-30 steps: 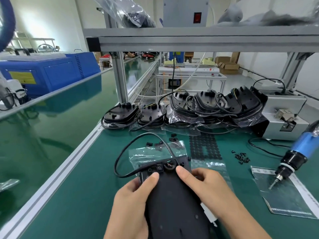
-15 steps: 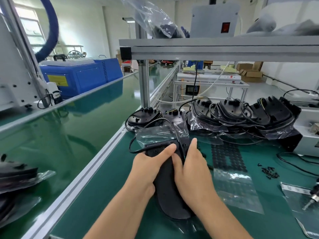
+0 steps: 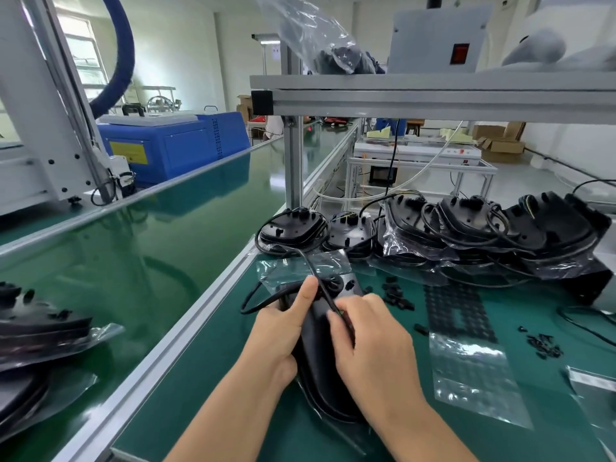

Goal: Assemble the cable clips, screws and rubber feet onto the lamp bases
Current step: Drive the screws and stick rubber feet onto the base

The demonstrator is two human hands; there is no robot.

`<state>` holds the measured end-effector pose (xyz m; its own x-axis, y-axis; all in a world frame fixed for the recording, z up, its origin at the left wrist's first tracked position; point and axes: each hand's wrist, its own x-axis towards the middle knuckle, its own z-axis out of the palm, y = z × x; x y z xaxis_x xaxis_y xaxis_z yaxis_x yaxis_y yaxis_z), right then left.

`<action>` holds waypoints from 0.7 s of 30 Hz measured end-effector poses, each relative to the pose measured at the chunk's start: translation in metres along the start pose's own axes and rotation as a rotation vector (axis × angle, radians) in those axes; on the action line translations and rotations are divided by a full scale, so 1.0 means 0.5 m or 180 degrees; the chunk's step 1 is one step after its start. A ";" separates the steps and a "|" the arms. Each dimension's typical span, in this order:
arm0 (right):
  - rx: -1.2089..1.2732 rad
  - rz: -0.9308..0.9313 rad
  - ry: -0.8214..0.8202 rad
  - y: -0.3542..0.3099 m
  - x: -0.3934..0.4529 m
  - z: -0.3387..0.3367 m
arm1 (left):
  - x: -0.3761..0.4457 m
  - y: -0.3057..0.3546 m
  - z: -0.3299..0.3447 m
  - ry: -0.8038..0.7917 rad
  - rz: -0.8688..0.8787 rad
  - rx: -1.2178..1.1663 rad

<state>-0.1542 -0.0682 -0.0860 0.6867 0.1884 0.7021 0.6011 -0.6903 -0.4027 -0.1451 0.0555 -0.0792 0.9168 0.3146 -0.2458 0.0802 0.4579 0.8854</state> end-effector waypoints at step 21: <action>0.0986 0.0093 -0.0756 0.040 0.033 0.102 | 0.009 0.160 -0.229 0.1030 0.0675 0.0132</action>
<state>-0.1099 -0.0434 -0.1123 0.7592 0.3532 0.5467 0.6498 -0.4611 -0.6043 -0.1795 0.1888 -0.0544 0.7445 0.6478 -0.1614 -0.0760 0.3225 0.9435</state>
